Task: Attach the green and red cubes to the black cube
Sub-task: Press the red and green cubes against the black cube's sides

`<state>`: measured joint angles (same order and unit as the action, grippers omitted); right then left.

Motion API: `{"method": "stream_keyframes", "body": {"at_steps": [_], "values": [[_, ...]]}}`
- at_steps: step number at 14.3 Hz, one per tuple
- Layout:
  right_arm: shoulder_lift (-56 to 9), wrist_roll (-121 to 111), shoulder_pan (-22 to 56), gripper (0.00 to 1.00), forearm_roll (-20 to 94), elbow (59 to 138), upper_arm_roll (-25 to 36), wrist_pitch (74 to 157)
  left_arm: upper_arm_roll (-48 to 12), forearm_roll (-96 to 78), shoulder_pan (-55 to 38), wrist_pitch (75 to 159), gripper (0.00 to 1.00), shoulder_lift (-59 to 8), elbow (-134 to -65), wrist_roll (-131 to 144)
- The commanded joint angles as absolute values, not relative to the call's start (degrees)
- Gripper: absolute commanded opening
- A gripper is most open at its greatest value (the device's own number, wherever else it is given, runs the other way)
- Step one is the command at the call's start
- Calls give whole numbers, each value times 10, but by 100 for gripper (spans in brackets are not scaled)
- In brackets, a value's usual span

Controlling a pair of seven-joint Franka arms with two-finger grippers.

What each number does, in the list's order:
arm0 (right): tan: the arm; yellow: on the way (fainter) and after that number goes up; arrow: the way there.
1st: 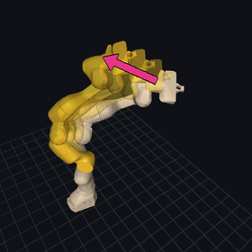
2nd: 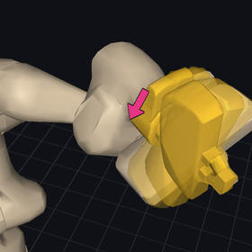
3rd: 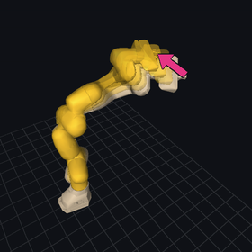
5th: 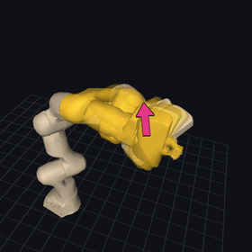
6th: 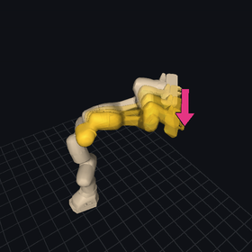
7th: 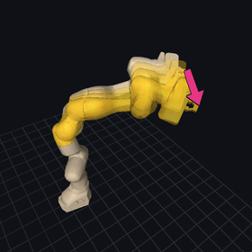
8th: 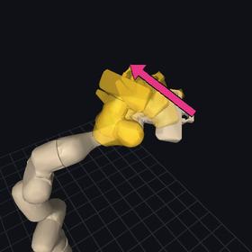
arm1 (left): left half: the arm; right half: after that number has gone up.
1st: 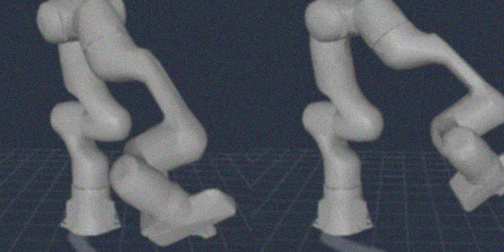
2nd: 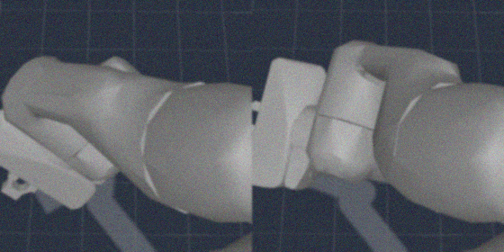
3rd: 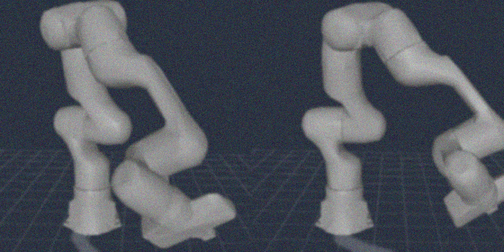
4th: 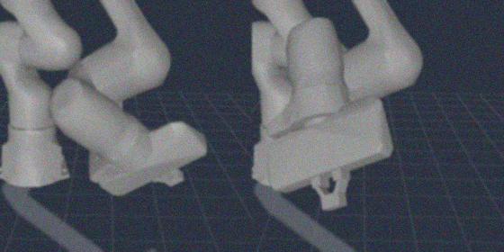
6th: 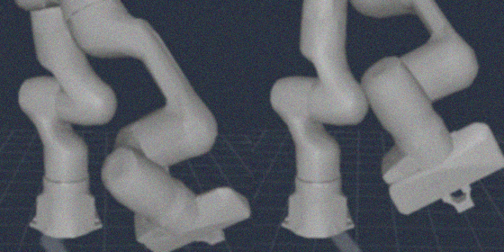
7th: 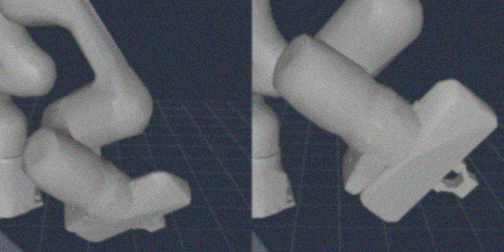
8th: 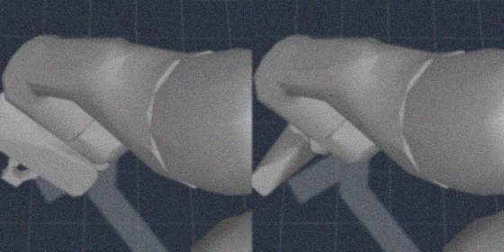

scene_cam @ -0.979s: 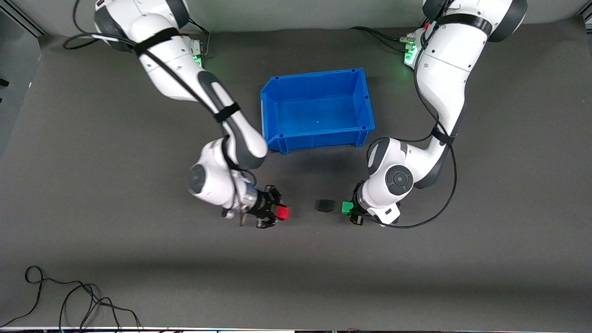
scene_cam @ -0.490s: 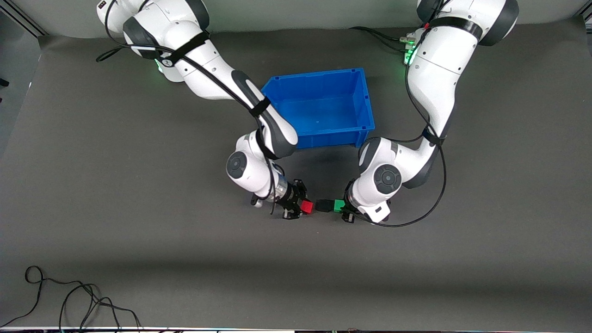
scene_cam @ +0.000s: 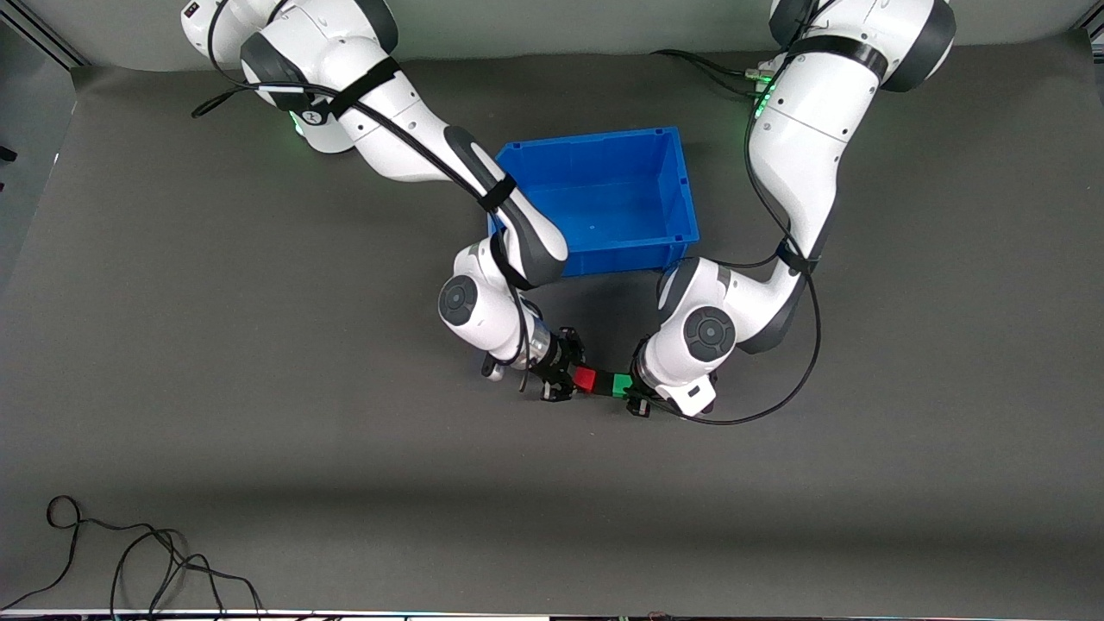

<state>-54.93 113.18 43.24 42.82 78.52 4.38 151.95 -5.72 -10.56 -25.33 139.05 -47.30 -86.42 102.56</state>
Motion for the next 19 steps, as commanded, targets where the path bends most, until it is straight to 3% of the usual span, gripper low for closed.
{"method": "stream_keyframes", "body": {"at_steps": [1, 4, 5, 6, 7, 8, 9, 16, 19], "values": [[-561, 1137, 447, 36, 433, 766, 51, 1525, -54, -111, -263, 1384, 1, -483, -846, 1037], [-561, 1136, 447, 40, 416, 766, 51, 1525, -54, -111, -263, 1384, 2, -483, -844, 1036], [-561, 1137, 447, 66, 415, 765, 51, 1525, -54, -110, -264, 1385, 6, -483, -844, 1035], [-561, 1142, 446, 100, 416, 765, 51, 1525, -54, -108, -264, 1385, 15, -483, -844, 1032], [-557, 1138, 445, 100, 414, 764, 52, 1525, -54, -105, -264, 1384, 38, -483, -844, 1027], [-551, 1135, 445, 100, 412, 764, 55, 1524, -54, -105, -264, 1384, 76, -483, -844, 1030], [-546, 1133, 440, 100, 407, 764, 58, 1519, -54, -105, -266, 1384, 100, -481, -844, 1033], [-441, 1121, 429, 100, 299, 764, 113, 1321, -46, -86, -206, 1347, 100, -427, -805, 1029], [-375, 1061, 412, 100, 223, 766, 119, 1202, -48, -7, -156, 1240, 100, -371, -802, 967]]}}
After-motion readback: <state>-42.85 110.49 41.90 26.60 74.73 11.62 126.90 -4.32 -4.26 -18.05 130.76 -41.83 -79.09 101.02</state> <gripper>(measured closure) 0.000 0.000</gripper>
